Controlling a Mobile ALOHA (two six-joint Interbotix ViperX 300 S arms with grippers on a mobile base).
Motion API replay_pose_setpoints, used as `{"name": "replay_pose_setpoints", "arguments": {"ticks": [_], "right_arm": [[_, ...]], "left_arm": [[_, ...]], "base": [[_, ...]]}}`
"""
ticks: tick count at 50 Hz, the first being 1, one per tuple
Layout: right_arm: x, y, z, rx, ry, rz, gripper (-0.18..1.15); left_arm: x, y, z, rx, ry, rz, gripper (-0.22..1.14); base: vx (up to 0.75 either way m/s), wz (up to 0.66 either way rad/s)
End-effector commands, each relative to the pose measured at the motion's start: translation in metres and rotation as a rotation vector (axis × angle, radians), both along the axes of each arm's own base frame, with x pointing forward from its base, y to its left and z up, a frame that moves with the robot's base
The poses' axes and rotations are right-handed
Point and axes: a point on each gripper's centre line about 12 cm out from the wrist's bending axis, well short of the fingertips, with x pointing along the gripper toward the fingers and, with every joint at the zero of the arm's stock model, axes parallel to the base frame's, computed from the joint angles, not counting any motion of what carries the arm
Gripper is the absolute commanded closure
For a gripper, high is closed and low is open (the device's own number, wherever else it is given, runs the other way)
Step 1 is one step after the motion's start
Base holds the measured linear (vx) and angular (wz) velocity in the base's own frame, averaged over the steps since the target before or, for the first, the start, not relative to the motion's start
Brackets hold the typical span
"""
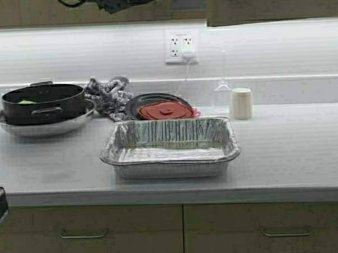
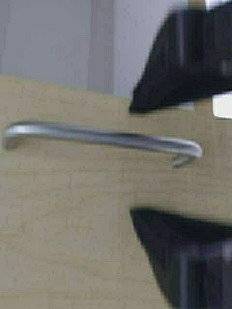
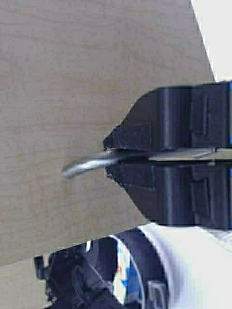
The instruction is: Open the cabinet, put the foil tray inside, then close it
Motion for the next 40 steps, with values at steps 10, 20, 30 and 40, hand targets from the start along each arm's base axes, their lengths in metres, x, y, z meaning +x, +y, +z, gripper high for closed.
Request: {"name": "replay_pose_setpoints", "arguments": {"ticks": [10,20,30,40], "right_arm": [[-0.002,-0.003,-0.004,0.002,0.024,0.000,0.89],[-0.011,-0.008,-0.010,-0.001,0.037,0.009,0.89],[-0.015,-0.009,-0.013,-0.011,0.061,0.027,0.89],[-0.016,-0.015,-0.017,-0.015,0.079,0.016,0.89]], "left_arm": [[-0.019,0.005,0.010,0.022,0.009,-0.017,0.93],[-0.046,0.016,0.009,0.028,0.039,-0.024,0.89],[-0.096,0.042,0.012,0.060,0.056,-0.026,0.89],[-0.148,0.074,0.008,0.089,0.103,-0.030,0.89]], "base": [[0.00,0.00],[0.00,0.00],[0.00,-0.01],[-0.01,-0.02]]}}
